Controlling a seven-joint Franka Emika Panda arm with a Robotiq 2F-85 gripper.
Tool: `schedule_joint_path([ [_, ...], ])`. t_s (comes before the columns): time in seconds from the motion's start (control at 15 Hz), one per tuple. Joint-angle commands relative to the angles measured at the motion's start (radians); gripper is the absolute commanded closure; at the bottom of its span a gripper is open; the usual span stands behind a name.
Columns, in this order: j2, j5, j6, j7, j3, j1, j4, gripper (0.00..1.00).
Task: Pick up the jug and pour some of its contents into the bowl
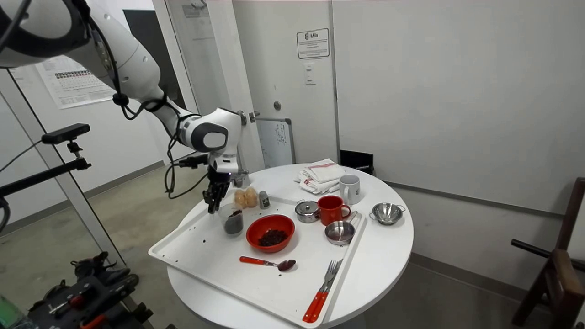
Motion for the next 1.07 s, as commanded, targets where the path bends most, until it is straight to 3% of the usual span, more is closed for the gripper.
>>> schedule_joint_path([
  [0.0,0.005,-0.009,-0.006,0.027,0.022,-0.022,0.003,0.88],
  [0.73,0.063,-0.014,-0.052,0.038,0.027,-0.029,0.043,0.86],
  [0.8,0.067,-0.014,-0.053,0.042,0.026,-0.029,0.045,0.48],
  [0.87,0.070,-0.015,-0.056,0.046,0.026,-0.029,0.047,0.47],
  [1.0,0.075,-0.016,-0.060,0.053,0.026,-0.029,0.053,0.34],
])
